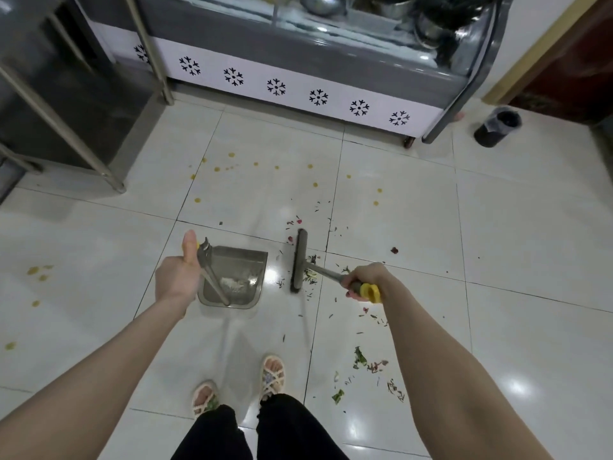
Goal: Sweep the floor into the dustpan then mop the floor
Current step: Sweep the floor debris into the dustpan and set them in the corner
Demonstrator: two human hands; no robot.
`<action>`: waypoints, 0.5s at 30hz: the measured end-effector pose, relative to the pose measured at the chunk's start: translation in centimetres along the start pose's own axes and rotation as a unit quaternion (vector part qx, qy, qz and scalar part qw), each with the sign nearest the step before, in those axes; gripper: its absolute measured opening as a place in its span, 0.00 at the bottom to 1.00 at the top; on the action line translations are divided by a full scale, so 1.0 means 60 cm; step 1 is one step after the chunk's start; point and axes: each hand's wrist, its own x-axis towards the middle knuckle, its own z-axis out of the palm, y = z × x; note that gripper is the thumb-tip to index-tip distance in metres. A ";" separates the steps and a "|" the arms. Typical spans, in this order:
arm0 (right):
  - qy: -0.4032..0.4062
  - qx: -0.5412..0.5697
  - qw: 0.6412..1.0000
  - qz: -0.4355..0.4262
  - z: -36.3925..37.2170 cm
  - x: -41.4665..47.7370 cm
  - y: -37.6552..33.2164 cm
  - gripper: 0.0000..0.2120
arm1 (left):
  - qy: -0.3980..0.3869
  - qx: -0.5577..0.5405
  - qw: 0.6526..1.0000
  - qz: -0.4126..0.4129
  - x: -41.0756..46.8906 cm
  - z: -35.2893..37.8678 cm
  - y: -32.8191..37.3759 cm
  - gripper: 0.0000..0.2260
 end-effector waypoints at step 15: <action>-0.123 -0.022 0.991 0.046 0.067 -0.003 0.025 0.05 | -0.002 0.014 1.000 0.019 -0.041 -0.010 -0.025 0.36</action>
